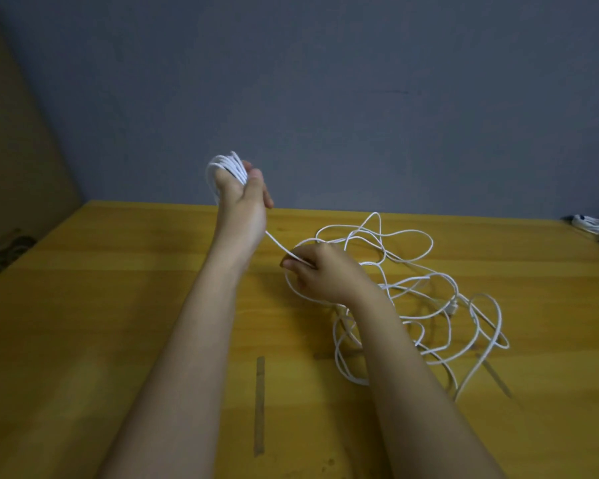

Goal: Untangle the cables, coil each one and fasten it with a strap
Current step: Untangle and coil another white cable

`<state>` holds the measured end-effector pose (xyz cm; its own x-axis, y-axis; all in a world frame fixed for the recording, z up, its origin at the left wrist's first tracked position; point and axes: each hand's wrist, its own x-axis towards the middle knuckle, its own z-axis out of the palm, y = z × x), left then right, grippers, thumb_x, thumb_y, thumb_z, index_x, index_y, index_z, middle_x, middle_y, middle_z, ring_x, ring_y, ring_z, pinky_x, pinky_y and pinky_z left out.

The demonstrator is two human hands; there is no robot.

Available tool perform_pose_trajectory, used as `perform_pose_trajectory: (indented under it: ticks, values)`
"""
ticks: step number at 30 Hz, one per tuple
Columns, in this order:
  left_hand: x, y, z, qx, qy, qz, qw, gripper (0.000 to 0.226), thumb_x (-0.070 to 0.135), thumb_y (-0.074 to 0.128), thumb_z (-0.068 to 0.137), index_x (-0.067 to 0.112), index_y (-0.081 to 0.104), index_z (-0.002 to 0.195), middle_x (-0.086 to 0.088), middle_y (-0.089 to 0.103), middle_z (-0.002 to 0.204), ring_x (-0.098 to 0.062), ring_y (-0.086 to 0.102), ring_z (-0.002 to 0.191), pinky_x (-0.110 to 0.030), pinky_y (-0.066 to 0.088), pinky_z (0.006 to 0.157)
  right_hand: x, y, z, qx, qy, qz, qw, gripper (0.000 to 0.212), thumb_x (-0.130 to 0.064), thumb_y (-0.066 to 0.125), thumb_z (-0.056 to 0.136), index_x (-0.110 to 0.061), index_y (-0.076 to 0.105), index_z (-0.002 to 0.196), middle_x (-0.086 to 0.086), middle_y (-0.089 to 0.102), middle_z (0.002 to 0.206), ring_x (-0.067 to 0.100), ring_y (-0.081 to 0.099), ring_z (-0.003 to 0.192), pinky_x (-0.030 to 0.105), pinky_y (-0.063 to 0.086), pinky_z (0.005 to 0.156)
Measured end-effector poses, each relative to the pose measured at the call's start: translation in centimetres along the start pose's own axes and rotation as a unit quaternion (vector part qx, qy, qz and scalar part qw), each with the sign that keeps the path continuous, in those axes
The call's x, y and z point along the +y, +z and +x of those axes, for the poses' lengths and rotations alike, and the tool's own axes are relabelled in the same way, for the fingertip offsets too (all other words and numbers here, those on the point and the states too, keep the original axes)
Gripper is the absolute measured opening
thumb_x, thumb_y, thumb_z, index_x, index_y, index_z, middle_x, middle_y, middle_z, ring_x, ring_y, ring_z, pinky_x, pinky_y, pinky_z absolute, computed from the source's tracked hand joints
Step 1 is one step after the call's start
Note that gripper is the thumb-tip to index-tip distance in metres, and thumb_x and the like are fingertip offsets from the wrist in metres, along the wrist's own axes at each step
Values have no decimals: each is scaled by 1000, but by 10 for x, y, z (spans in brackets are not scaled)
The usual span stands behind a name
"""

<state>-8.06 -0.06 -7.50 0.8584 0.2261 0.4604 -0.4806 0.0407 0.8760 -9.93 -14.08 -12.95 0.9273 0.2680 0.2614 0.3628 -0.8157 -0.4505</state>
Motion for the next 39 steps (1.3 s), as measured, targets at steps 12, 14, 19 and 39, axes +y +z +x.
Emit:
perform_pose_trajectory:
  ticks: [12, 14, 19, 39]
  values:
    - [-4, -5, -8, -175, 8, 204, 963, 27, 35, 33, 103, 9, 40, 102, 3, 62, 80, -9, 60, 68, -29, 43, 73, -46, -47, -14, 97, -62, 280, 953, 26, -19, 53, 89, -17, 64, 65, 0, 66, 63, 5, 49, 58, 20, 37, 53]
    - [6, -1, -12, -237, -1, 163, 958, 61, 54, 26, 99, -2, 49, 88, 4, 52, 53, -15, 49, 48, -27, 40, 56, -43, -51, -14, 161, -57, 320, 932, 26, -10, 57, 93, -17, 62, 68, 1, 62, 61, 3, 49, 57, 11, 40, 50]
    - [22, -3, -19, -306, -64, 93, 946, 43, 50, 43, 91, 11, 52, 76, 9, 31, 44, -4, 25, 36, -16, 22, 37, -18, -49, -5, 279, -4, 266, 923, 20, -22, 74, 82, -22, 60, 67, 8, 53, 58, 6, 40, 52, 17, 33, 47]
    - [32, -7, -13, -228, -105, -42, 967, 37, 28, 40, 102, 15, 35, 67, 9, 23, 39, -4, 17, 31, -16, 17, 35, -14, -26, 4, 182, 67, 263, 945, 28, -2, 35, 98, -17, 58, 99, -3, 54, 69, 11, 46, 46, 27, 40, 48]
